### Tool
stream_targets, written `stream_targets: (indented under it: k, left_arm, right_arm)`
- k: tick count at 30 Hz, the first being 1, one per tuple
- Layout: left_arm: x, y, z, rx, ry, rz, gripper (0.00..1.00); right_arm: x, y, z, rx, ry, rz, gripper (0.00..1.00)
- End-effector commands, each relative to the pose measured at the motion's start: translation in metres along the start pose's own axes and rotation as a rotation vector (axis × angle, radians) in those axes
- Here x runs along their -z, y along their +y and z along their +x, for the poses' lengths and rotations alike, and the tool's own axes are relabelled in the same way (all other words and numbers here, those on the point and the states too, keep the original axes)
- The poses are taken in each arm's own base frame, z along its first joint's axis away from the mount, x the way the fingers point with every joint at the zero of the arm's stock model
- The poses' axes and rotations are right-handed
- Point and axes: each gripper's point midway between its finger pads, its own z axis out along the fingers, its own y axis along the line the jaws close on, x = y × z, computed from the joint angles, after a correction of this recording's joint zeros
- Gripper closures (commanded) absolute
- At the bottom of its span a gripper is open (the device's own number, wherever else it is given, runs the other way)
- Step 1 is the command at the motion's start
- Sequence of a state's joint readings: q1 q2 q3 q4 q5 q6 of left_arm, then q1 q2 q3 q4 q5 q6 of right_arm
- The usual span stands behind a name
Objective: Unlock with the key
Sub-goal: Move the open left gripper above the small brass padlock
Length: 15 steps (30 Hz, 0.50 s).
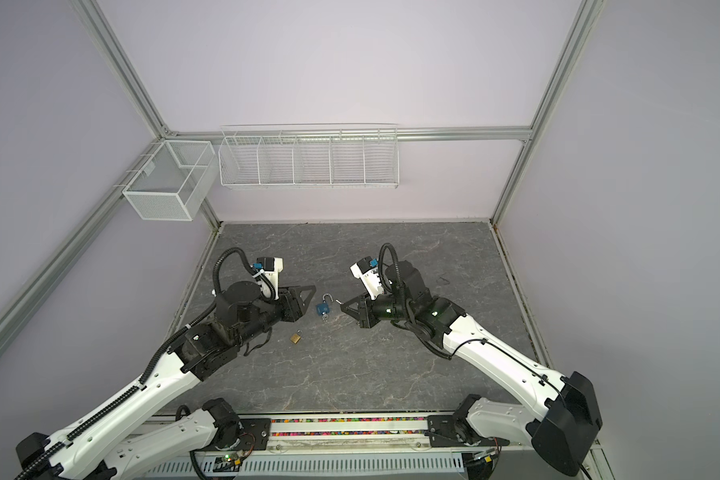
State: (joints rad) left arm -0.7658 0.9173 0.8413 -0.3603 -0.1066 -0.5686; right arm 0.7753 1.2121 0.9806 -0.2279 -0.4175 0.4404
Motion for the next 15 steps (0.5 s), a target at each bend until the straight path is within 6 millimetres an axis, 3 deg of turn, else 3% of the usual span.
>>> stream_targets:
  k: [1,5,6,15]
  left_arm:
    - [-0.007,0.051,0.038,-0.023,0.127,-0.234,0.47]
    - [-0.025,0.070,0.058,-0.005,0.227,-0.285,0.46]
    - [-0.028,0.075,0.061,0.004,0.236,-0.298,0.46]
    - [-0.064,0.113,0.097,0.069,0.398,-0.355,0.45]
  right_arm:
    - [-0.015,-0.012,0.020,-0.021,0.046,0.046,0.93]
    - [-0.024,-0.006,0.023,-0.062,0.018,-0.012,0.93]
    - [-0.026,-0.012,0.033,-0.081,0.024,-0.004,0.93]
    - [-0.030,-0.019,0.043,-0.110,0.022,0.011,0.93]
